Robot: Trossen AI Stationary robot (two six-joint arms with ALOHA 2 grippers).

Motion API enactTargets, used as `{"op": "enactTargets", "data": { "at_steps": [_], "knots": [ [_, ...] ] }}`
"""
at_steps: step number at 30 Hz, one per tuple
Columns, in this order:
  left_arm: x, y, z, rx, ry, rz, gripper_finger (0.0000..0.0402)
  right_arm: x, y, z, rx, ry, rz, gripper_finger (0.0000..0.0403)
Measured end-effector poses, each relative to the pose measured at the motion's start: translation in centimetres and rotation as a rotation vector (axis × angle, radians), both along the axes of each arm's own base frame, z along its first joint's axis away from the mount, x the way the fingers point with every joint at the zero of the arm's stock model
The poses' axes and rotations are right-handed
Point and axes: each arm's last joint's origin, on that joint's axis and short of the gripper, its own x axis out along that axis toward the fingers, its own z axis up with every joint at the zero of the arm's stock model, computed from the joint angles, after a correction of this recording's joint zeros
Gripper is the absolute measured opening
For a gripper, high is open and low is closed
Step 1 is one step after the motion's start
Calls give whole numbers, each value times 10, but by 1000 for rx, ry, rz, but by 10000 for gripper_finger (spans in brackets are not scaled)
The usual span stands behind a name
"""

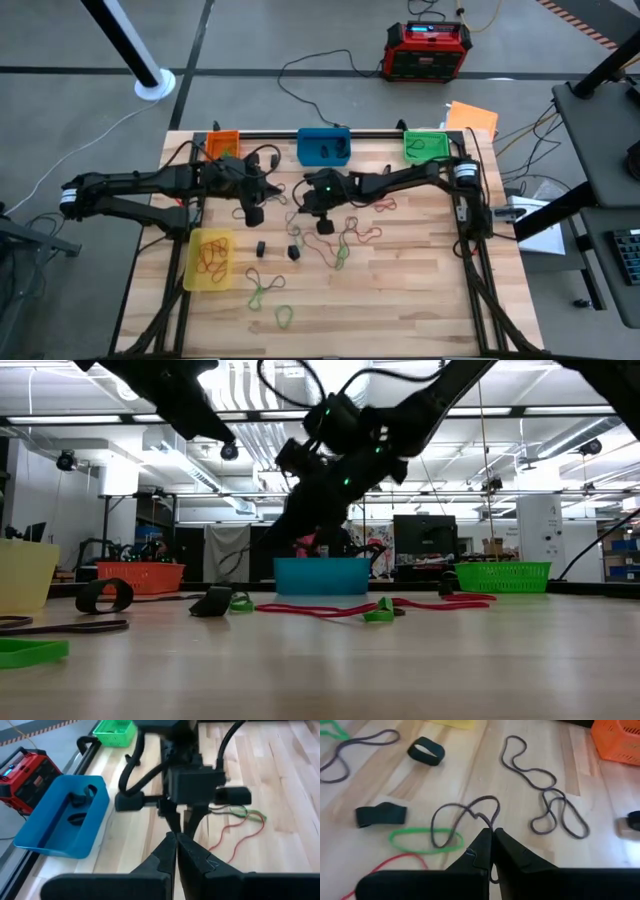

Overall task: Sort rubber bands into baskets
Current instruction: Put the violet rubber band into the green bin

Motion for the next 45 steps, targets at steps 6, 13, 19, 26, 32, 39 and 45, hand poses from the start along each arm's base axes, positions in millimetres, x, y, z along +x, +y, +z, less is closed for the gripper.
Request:
{"op": "enactTargets", "data": {
  "at_steps": [6,13,19,26,32,39,45],
  "knots": [
    [0,0,0,-4,-7,7,0,-29,2,37,-95,25,-71,9],
    [3,0,-6,-11,-48,15,0,-82,0,78,-235,74,-277,9],
    [3,0,-9,-18,-45,18,0,-141,-9,104,-409,177,-622,9],
    [6,1,-4,12,-109,4,0,-200,-41,109,-445,142,-1200,9],
    [8,1,-1,37,-154,-6,0,-240,-76,83,-260,118,-1547,9],
    [8,1,-3,38,-146,-7,0,-265,-102,56,-75,162,-1695,9],
    [8,1,-4,38,-143,-8,0,-265,-108,48,-49,186,-1735,9]
  ]
}}
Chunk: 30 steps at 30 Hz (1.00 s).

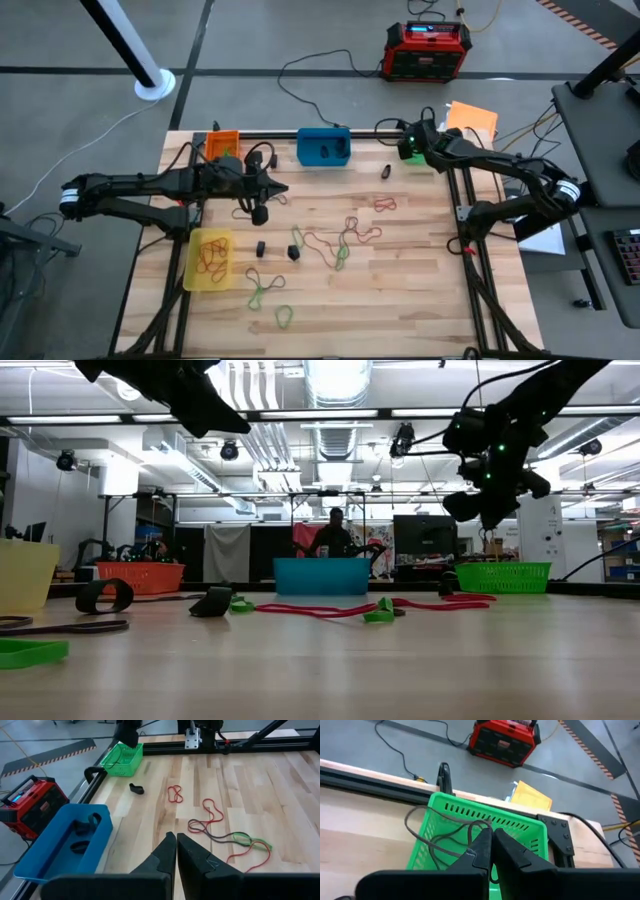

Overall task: Sort rubber bands into baskets
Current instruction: Put the violet rubber band into the green bin, then put the green rubber band into the orange bin

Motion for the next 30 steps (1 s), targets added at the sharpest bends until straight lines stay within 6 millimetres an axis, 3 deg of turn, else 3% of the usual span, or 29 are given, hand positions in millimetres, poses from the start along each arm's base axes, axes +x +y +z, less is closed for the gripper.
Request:
{"op": "enactTargets", "data": {
  "at_steps": [12,21,25,30],
  "knots": [
    [0,0,0,-16,-2,7,0,-14,2,-11,79,83,-123,9],
    [0,0,0,-24,-4,10,0,-13,1,-10,54,58,-136,11],
    [0,0,0,-24,-4,11,0,-10,0,-10,74,14,-111,32],
    [0,0,0,-24,-4,11,0,-9,-1,-9,66,1,-109,87]
  ]
}}
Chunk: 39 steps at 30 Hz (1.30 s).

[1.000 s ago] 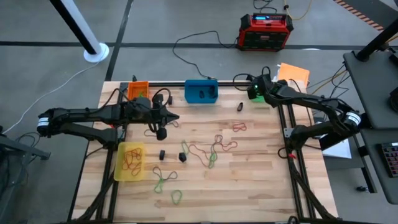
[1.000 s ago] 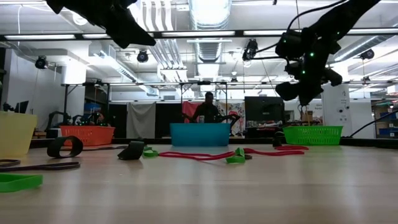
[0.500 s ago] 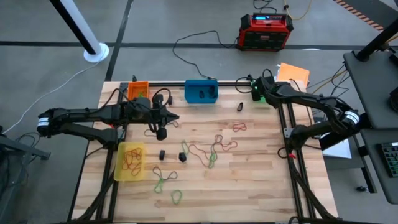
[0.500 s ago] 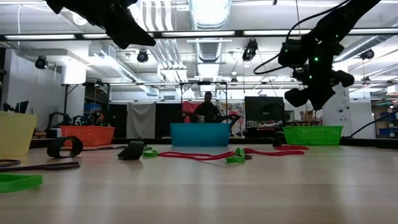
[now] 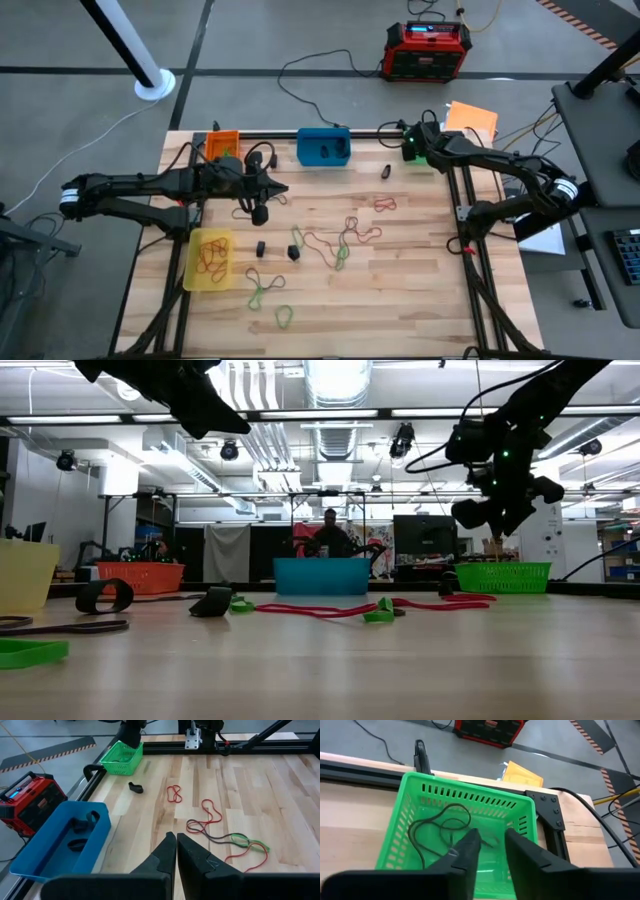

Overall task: Sort rubber bands into baskets
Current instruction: Put the green rubber band into the orange bin

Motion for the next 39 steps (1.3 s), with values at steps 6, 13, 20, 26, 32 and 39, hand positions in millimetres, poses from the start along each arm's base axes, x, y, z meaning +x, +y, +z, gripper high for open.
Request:
{"op": "enactTargets", "data": {
  "at_steps": [6,13,20,26,32,39],
  "knots": [
    [0,0,-1,-14,2,6,0,2,0,3,6,-23,26,144],
    [3,0,-10,-53,63,22,0,30,13,25,6,-258,350,171],
    [16,2,-30,-98,162,39,0,71,49,41,-66,-382,733,164],
    [27,2,-51,-191,271,25,0,89,85,44,-76,-396,910,157],
    [40,1,-76,-283,376,14,0,97,106,45,-79,-408,995,164],
    [49,-18,-94,-328,455,-26,0,98,119,43,-50,-390,1040,173]
  ]
}}
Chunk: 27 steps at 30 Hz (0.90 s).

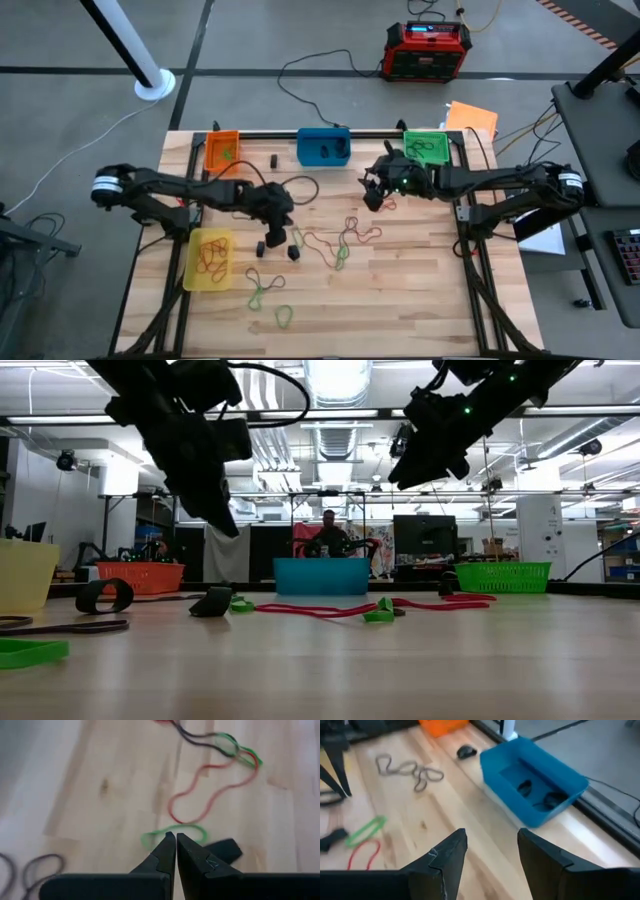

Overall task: Sort rubber bands into baskets
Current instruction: Put the green rubber band into the orange bin

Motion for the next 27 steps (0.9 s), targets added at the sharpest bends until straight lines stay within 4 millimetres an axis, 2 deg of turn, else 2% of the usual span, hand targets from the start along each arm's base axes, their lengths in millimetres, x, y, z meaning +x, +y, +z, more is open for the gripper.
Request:
{"op": "enactTargets", "data": {
  "at_steps": [6,10,15,21,27],
  "knots": [
    [0,-18,-4,-26,30,-23,0,-7,14,-15,75,127,13,173],
    [0,-19,-5,-48,37,12,0,-12,20,-28,110,145,5,176],
    [7,-16,-14,25,44,89,7,-15,20,-42,121,107,-8,180],
    [19,-16,-32,36,54,95,44,-15,20,-45,113,84,-3,186],
    [22,-13,-49,116,115,140,93,-15,20,-45,107,84,1,187]
  ]
}}
